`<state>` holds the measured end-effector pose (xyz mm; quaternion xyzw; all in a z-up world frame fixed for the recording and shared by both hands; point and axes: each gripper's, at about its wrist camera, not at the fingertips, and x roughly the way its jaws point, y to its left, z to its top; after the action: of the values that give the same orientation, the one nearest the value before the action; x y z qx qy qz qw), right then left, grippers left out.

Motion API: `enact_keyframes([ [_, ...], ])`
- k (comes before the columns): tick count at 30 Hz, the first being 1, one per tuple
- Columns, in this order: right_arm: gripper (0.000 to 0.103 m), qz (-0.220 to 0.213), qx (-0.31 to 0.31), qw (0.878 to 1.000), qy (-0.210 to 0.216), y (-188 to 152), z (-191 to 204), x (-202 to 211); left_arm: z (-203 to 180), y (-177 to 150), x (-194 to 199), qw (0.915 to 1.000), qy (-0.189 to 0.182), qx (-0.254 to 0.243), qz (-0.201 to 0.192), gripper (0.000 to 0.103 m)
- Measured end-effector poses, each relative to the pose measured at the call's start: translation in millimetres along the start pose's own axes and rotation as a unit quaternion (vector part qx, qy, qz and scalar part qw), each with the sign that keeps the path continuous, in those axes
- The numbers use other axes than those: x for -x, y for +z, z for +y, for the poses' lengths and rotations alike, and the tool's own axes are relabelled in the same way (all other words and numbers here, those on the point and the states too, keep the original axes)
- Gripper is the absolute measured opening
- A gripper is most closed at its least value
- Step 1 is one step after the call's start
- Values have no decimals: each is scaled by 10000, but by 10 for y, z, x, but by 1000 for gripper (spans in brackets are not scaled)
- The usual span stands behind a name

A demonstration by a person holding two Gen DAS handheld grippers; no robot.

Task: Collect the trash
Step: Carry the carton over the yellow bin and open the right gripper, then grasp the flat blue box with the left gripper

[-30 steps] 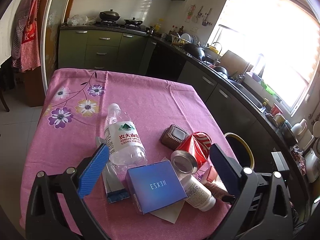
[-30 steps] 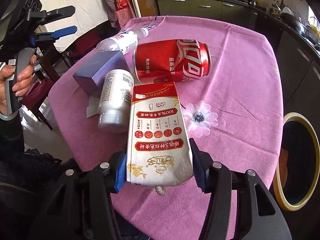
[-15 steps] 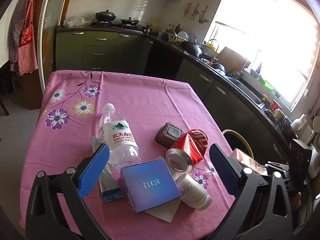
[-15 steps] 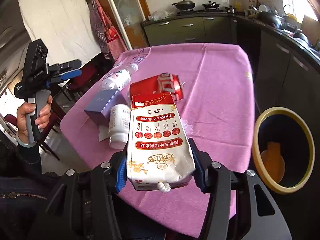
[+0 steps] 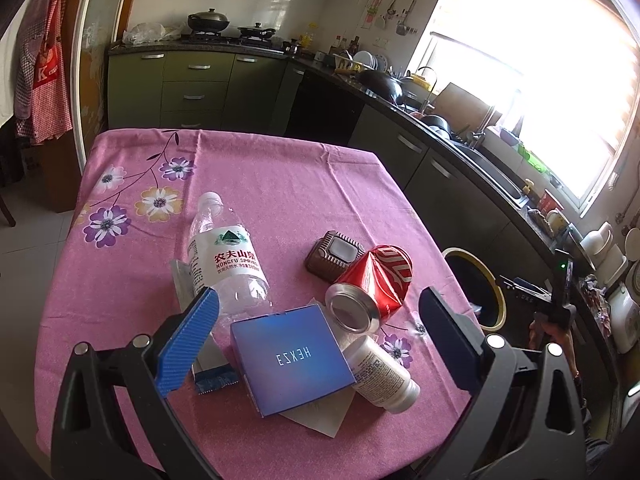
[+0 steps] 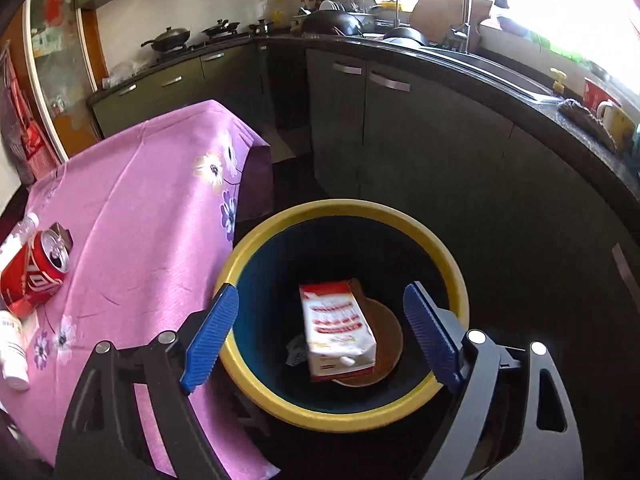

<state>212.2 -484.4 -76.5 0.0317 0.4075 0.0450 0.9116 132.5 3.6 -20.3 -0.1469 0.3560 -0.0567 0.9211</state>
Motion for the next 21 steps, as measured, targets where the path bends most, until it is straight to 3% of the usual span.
enact_keyframes([
  [11, 89, -372, 100, 9973, 626, -185, 426, 394, -62, -183, -194, 9980, 466, 150, 402, 96],
  [21, 89, -306, 44, 9940, 1049, -309, 520, 381, -158, -411, -514, 9892, 1364, 202, 493, 96],
])
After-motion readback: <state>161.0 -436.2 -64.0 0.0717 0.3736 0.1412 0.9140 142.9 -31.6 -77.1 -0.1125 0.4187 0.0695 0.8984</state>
